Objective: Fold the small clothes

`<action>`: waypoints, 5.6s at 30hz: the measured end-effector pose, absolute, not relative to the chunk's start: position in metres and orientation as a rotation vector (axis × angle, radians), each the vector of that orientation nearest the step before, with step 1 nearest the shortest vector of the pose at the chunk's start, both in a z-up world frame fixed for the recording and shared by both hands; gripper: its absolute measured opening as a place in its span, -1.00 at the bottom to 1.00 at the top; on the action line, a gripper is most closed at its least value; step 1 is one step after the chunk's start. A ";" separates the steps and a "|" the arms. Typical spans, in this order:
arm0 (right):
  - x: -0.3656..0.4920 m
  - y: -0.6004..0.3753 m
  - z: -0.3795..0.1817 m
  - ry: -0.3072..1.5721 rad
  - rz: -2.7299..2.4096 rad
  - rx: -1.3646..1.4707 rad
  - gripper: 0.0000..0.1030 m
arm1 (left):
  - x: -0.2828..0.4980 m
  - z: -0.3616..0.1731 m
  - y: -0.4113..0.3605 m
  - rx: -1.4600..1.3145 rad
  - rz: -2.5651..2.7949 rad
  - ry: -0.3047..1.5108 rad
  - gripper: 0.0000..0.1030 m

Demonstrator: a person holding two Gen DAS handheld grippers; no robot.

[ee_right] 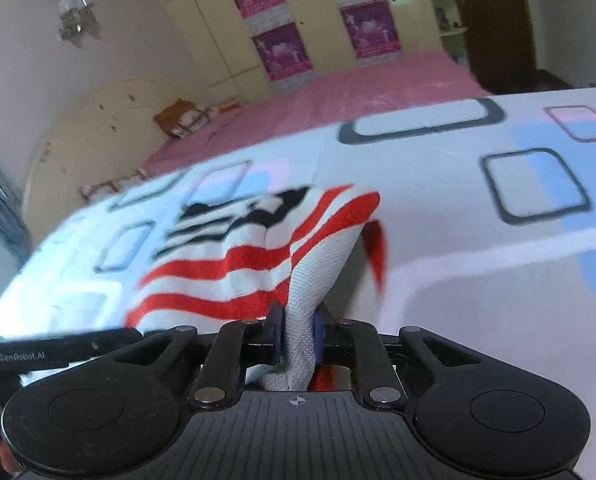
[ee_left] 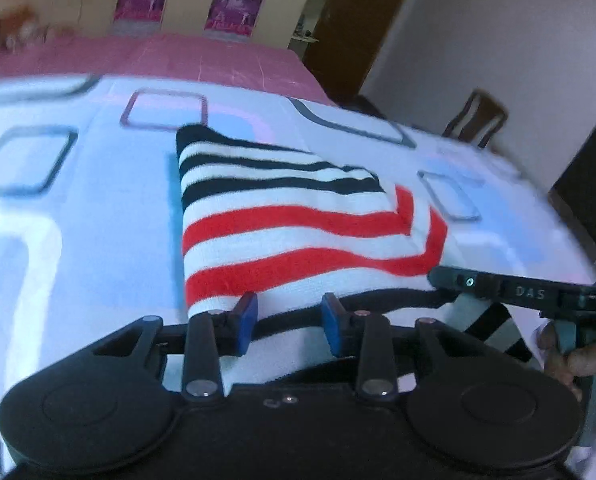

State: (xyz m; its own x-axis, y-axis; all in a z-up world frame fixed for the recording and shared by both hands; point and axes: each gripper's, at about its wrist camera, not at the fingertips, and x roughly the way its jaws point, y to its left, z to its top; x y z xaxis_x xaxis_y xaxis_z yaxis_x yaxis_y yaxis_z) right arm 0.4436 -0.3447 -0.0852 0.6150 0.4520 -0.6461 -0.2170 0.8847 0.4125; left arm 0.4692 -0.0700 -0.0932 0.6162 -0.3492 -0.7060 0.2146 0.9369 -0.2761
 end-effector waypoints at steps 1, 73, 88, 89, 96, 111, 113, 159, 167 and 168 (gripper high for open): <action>0.445 -0.350 -0.093 0.829 0.396 0.351 -0.72 | 0.469 -0.092 -0.073 -0.158 -0.314 0.850 -0.33; 0.363 -0.311 -0.083 0.862 0.370 0.056 -1.00 | 0.396 -0.087 -0.082 0.001 -0.331 0.841 -0.26; 0.361 -0.293 -0.056 0.750 0.262 0.139 -1.00 | 0.397 -0.075 -0.055 -0.018 -0.365 0.804 0.52; 0.369 -0.291 -0.064 0.803 0.238 0.131 -1.00 | 0.398 -0.076 -0.055 -0.013 -0.367 0.805 0.54; 0.374 -0.304 -0.052 0.804 0.229 0.178 -0.98 | 0.411 -0.076 -0.047 -0.075 -0.328 0.812 0.72; 0.427 -0.324 -0.075 0.858 0.321 0.178 -0.61 | 0.444 -0.091 -0.051 -0.197 -0.236 0.889 0.80; 0.430 -0.333 -0.076 0.859 0.332 0.240 -0.61 | 0.444 -0.088 -0.050 -0.198 -0.233 0.885 0.77; 0.470 -0.341 -0.099 0.970 0.607 0.518 -0.37 | 0.493 -0.088 -0.082 -0.126 -0.383 0.944 -0.06; 0.451 -0.316 -0.074 0.922 0.572 0.449 -0.38 | 0.480 -0.073 -0.063 -0.129 -0.439 0.892 -0.12; 0.448 -0.311 -0.071 0.918 0.569 0.444 -0.38 | 0.478 -0.070 -0.058 -0.129 -0.444 0.885 -0.12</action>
State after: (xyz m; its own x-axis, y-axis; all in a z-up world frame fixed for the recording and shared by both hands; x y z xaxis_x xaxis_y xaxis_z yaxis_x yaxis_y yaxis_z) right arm 0.4479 -0.3114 -0.0708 0.4796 0.6299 -0.6108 -0.2668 0.7679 0.5824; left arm 0.4776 -0.0584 -0.0699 0.5494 -0.4265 -0.7185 0.3212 0.9016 -0.2897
